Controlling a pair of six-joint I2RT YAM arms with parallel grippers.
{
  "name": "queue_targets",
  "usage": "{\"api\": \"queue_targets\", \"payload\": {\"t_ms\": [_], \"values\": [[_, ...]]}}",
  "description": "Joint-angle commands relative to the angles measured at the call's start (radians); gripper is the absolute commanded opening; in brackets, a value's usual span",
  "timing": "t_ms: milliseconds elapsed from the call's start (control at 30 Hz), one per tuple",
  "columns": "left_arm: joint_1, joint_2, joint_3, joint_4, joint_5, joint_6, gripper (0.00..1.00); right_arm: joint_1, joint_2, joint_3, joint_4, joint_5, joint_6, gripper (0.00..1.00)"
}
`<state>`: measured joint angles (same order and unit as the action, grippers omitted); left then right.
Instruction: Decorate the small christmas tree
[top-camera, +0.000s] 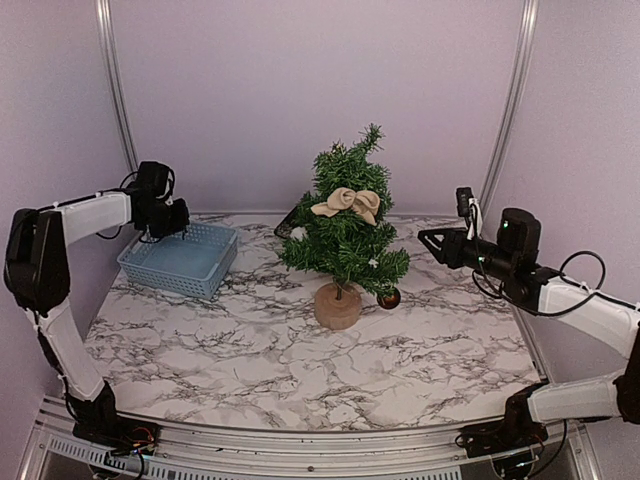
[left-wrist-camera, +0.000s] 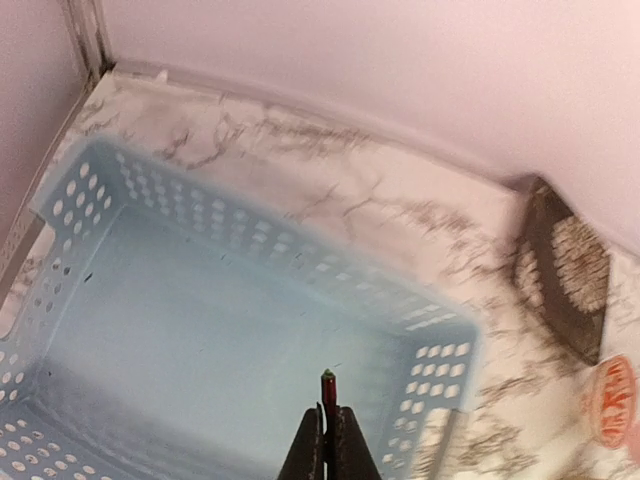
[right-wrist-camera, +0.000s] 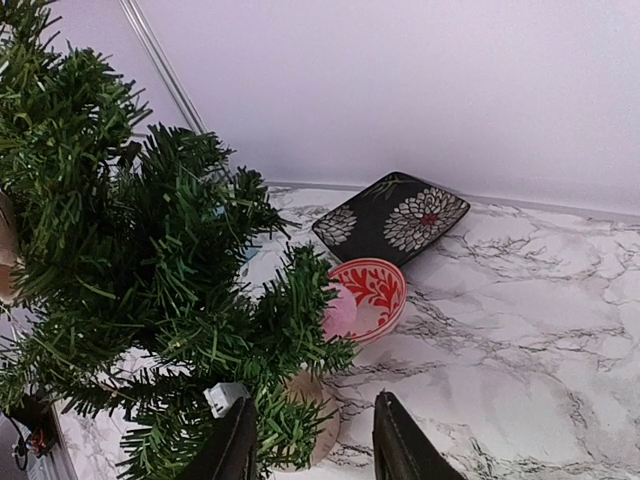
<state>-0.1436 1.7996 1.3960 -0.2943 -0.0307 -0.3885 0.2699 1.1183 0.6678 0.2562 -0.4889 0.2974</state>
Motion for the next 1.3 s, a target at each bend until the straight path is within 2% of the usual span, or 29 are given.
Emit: {"api": "queue_targets", "payload": {"t_ms": [0, 100, 233, 600, 833, 1000, 1267], "values": [[-0.008, -0.141, -0.103, 0.239, 0.104, -0.150, 0.00, -0.003, -0.044, 0.062, -0.019, -0.011, -0.023, 0.39], [-0.024, -0.230, -0.176, 0.344, 0.142, -0.244, 0.00, 0.009, -0.078, 0.079, -0.020, -0.005, -0.050, 0.40], [-0.087, -0.353, -0.230, 0.362, 0.099, -0.350, 0.00, 0.058, -0.133, 0.118, -0.067, 0.039, -0.137, 0.43], [-0.448, -0.668, -0.444, 0.387, -0.178, -0.723, 0.00, 0.343, -0.208, 0.206, -0.124, 0.230, -0.424, 0.49], [-0.663, -0.783, -0.481, 0.342, -0.364, -0.883, 0.00, 0.651, -0.125, 0.309, -0.170, 0.435, -0.665, 0.50], [-0.812, -0.816, -0.483, 0.324, -0.483, -0.946, 0.00, 0.825, -0.059, 0.364, -0.162, 0.556, -0.794, 0.50], [-0.912, -0.813, -0.479, 0.306, -0.556, -1.017, 0.00, 1.027, 0.125, 0.460, -0.150, 0.718, -0.972, 0.50]]}}
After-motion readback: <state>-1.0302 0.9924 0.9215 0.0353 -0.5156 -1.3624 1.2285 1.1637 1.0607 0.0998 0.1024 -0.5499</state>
